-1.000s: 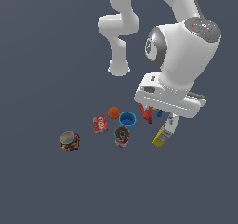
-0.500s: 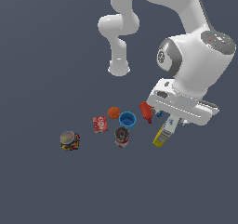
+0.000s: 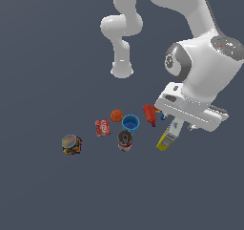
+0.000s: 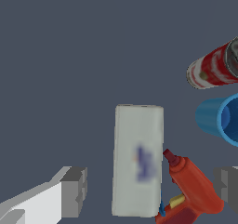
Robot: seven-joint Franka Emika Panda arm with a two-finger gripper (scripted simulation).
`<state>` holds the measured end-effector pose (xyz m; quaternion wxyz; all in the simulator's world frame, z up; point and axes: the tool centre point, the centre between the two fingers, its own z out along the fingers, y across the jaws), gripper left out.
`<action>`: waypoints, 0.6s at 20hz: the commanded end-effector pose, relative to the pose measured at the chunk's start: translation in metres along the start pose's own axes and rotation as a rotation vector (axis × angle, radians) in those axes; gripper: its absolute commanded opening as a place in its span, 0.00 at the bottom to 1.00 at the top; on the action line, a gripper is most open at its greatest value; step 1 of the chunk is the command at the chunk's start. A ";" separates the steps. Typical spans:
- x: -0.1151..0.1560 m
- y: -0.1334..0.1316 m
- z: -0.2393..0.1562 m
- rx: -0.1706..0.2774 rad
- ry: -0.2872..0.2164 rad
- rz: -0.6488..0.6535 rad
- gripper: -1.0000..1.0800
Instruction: Pick up a designated object from a clutter of objects.
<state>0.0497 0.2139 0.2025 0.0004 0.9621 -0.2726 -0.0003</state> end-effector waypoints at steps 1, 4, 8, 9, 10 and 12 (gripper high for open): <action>0.000 0.000 0.000 0.000 0.000 0.001 0.96; 0.000 0.000 0.006 0.000 0.000 0.001 0.96; 0.000 0.000 0.022 0.001 0.000 0.002 0.96; -0.001 0.000 0.028 0.001 0.000 0.002 0.96; -0.001 0.000 0.033 0.001 0.000 0.003 0.96; -0.001 0.001 0.041 0.001 0.000 0.003 0.96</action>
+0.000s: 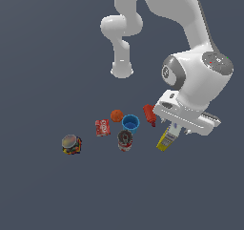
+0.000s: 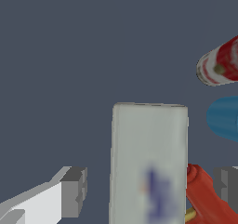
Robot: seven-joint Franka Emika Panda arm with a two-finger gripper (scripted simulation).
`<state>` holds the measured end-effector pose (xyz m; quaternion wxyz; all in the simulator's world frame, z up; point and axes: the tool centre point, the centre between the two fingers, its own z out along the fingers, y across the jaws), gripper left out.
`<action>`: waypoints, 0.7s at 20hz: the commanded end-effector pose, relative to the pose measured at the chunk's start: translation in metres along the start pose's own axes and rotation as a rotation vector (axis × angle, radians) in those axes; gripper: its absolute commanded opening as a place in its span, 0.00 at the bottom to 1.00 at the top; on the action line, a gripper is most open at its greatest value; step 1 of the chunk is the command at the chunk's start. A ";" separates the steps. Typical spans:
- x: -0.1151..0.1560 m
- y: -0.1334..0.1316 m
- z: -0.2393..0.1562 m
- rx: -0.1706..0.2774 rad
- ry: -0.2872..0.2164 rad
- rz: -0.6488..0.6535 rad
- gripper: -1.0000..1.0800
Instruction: Pick up a designated object from a clutter of objects.
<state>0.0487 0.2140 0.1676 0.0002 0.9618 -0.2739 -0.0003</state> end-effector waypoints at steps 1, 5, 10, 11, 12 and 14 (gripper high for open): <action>0.000 0.000 0.010 0.001 0.000 0.001 0.96; 0.001 -0.001 0.015 0.001 0.000 0.001 0.96; 0.001 -0.001 0.015 0.001 0.000 0.001 0.00; 0.001 -0.001 0.015 0.001 0.000 0.001 0.00; 0.001 -0.001 0.015 0.001 0.000 0.001 0.00; 0.001 -0.001 0.015 0.001 0.000 0.001 0.00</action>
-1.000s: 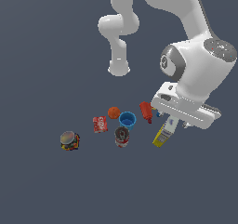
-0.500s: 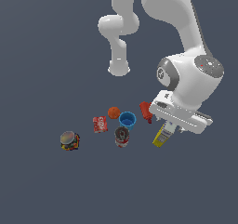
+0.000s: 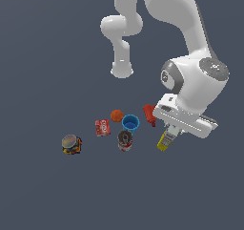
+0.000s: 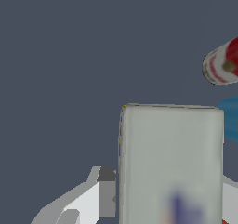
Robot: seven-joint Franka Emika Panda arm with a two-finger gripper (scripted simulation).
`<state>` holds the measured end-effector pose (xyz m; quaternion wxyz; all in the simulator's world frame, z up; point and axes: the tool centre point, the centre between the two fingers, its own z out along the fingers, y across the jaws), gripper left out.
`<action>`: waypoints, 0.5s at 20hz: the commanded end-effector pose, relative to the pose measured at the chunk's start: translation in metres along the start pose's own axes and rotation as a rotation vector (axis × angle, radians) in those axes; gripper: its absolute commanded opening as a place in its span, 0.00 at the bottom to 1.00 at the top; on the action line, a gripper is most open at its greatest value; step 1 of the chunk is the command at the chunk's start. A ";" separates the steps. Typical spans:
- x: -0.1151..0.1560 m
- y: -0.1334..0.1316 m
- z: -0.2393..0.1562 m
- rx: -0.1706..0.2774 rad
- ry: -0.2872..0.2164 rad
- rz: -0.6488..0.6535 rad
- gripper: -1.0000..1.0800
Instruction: Pick up a designated object from a clutter of objects.
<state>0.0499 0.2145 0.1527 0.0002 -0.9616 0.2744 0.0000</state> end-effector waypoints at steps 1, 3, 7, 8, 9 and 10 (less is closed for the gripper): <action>0.000 0.000 0.000 0.000 0.000 0.000 0.00; 0.000 0.000 0.000 0.000 0.000 0.000 0.00; 0.001 0.002 -0.005 0.000 0.000 0.000 0.00; 0.001 0.003 -0.008 0.000 0.000 0.000 0.00; 0.002 0.004 -0.011 0.000 0.000 0.000 0.00; 0.002 0.005 -0.015 0.000 0.000 0.000 0.00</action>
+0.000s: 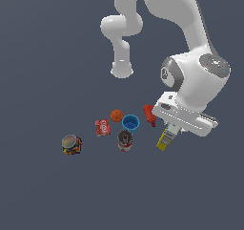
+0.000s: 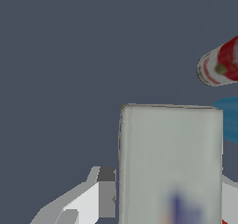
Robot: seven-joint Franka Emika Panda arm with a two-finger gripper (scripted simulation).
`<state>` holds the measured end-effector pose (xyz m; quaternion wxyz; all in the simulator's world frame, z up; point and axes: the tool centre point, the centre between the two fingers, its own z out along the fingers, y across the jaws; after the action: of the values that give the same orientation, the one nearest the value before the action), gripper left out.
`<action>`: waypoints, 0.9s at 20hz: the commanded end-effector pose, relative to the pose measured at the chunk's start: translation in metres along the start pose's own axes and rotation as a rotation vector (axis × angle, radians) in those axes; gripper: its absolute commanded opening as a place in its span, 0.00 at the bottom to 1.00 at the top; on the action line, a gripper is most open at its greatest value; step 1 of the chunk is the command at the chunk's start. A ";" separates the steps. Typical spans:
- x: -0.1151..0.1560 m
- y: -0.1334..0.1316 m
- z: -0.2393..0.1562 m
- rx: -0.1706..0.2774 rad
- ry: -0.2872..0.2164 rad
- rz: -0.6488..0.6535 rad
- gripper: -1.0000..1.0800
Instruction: Pick up a designated object from a clutter of objects.
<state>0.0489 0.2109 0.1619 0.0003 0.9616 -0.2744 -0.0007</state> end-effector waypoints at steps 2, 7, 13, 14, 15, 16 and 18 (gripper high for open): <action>0.002 0.005 -0.016 0.001 0.001 0.000 0.00; 0.007 0.017 -0.054 0.002 0.001 0.000 0.00; 0.014 0.037 -0.116 0.002 0.000 0.000 0.00; 0.016 0.040 -0.128 0.002 0.000 0.000 0.00; 0.017 0.044 -0.140 0.002 0.000 0.000 0.00; 0.019 0.048 -0.151 0.003 0.000 -0.001 0.00; 0.022 0.055 -0.174 0.003 0.000 -0.001 0.00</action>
<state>0.0405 0.1587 0.3186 -0.0008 0.9617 -0.2742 -0.0002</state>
